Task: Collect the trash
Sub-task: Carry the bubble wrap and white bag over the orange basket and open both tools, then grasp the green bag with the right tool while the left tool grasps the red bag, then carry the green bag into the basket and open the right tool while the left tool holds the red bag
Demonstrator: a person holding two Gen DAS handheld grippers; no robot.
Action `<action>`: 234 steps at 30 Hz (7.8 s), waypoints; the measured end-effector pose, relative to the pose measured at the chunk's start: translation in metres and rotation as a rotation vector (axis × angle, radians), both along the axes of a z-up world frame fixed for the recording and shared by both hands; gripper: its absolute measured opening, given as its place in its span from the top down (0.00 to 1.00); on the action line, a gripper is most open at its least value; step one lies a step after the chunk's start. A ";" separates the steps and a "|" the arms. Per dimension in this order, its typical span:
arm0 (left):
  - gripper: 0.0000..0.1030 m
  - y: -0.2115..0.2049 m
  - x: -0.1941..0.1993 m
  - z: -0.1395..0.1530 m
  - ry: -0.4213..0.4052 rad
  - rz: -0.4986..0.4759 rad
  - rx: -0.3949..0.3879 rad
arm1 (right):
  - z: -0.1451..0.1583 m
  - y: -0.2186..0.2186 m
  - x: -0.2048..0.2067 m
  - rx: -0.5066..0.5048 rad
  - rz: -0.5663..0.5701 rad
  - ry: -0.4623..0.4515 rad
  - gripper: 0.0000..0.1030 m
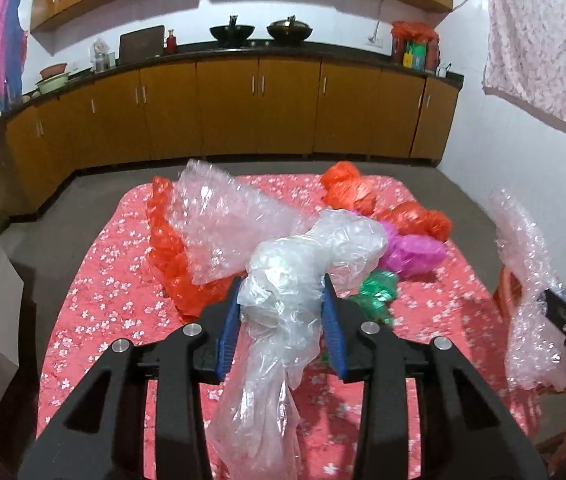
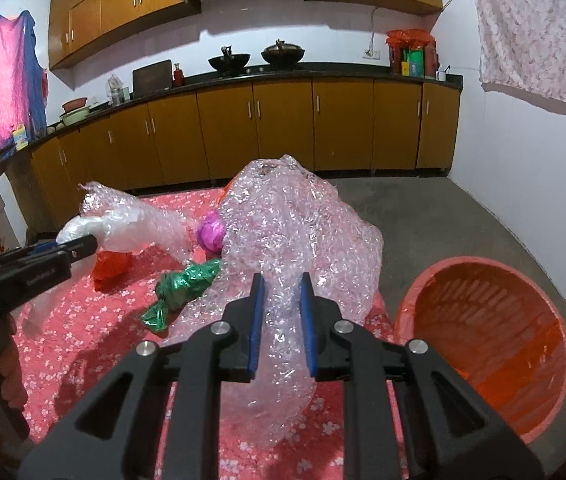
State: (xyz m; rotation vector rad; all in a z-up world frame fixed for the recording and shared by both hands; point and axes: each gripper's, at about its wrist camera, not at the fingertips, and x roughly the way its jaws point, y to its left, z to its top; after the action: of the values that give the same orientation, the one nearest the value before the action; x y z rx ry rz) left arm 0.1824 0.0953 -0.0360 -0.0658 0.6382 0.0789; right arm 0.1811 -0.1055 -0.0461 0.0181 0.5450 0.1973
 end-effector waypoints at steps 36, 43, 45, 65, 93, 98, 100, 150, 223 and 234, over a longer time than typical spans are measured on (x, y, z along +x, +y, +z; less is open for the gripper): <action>0.63 -0.199 0.017 0.002 0.016 -0.387 -0.049 | -0.022 -0.178 -0.030 -0.041 -0.344 0.032 0.82; 0.63 -0.230 0.026 -0.014 0.046 -0.445 -0.060 | -0.034 -0.198 -0.022 -0.033 -0.377 0.050 0.82; 0.63 -0.238 0.030 -0.017 0.056 -0.459 -0.065 | -0.036 -0.202 -0.020 -0.031 -0.384 0.054 0.82; 0.62 -0.294 0.054 -0.039 0.115 -0.571 -0.061 | -0.053 -0.228 -0.005 0.020 -0.380 0.067 0.74; 0.30 -0.191 0.035 -0.027 0.047 -0.345 -0.057 | -0.038 -0.185 -0.009 -0.030 -0.335 0.009 0.34; 0.30 -0.129 0.020 -0.024 0.016 -0.220 -0.038 | -0.032 -0.151 0.001 -0.028 -0.264 0.002 0.34; 0.29 -0.103 0.013 -0.023 0.004 -0.168 -0.025 | -0.031 -0.130 0.004 -0.024 -0.221 -0.001 0.34; 0.06 0.088 0.034 -0.051 0.025 0.170 -0.053 | -0.069 0.121 0.084 -0.101 0.027 0.193 0.62; 0.50 0.080 0.003 -0.033 0.082 0.176 -0.010 | -0.067 0.080 0.070 -0.052 -0.037 0.207 0.65; 0.50 0.035 -0.004 -0.010 0.042 0.094 0.006 | -0.031 0.035 0.040 -0.083 -0.058 0.112 0.66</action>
State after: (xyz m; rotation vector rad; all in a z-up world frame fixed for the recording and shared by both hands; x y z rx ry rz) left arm 0.1784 0.1305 -0.0463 -0.0880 0.6770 0.1732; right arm 0.2214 -0.0705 -0.0769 -0.0358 0.6631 0.1176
